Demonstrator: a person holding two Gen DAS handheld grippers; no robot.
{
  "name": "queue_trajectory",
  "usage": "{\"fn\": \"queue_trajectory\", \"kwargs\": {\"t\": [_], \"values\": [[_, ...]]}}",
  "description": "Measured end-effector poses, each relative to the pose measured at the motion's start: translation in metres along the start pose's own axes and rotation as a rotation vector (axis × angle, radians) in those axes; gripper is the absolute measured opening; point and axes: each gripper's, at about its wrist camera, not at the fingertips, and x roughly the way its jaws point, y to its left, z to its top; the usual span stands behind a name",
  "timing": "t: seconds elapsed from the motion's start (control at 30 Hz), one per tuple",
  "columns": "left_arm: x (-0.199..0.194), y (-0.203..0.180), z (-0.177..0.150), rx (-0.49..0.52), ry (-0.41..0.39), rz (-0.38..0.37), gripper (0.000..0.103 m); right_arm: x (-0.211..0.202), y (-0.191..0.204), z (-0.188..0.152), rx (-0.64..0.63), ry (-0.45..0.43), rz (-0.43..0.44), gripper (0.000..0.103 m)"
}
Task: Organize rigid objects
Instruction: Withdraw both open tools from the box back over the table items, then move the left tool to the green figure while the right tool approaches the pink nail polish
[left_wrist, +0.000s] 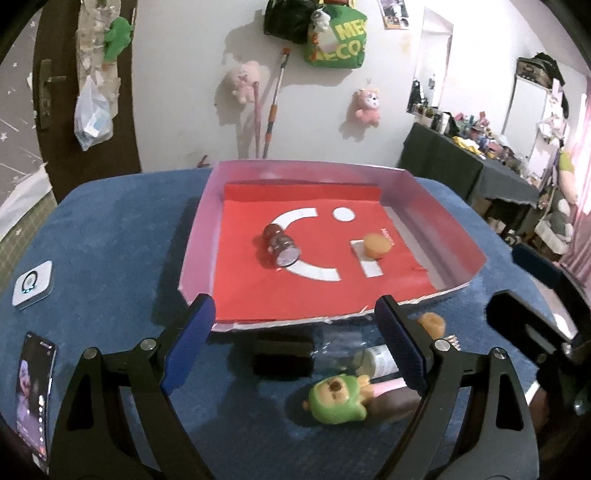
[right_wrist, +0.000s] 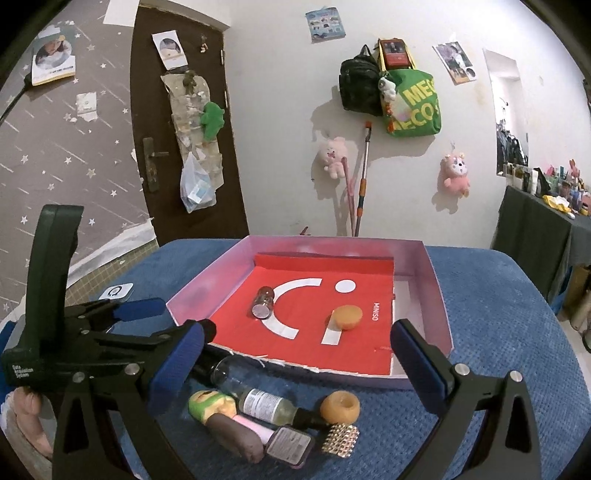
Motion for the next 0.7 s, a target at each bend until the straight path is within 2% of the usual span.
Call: {"fn": "queue_trajectory", "kwargs": {"t": [0.13, 0.3, 0.5, 0.7], "values": [[-0.001, 0.001, -0.007, 0.013, 0.005, 0.027, 0.088, -0.003, 0.004, -0.004, -0.015, -0.005, -0.011, 0.103], [-0.001, 0.004, -0.017, 0.005, 0.03, 0.009, 0.088, -0.004, 0.007, -0.01, -0.008, 0.002, -0.006, 0.103], [0.002, 0.009, -0.024, -0.017, 0.042, 0.024, 0.088, -0.006, 0.007, -0.02, -0.014, 0.023, -0.007, 0.103], [0.0, 0.006, -0.032, 0.004, 0.052, 0.026, 0.088, -0.008, 0.008, -0.026, -0.005, 0.039, -0.004, 0.103]]}}
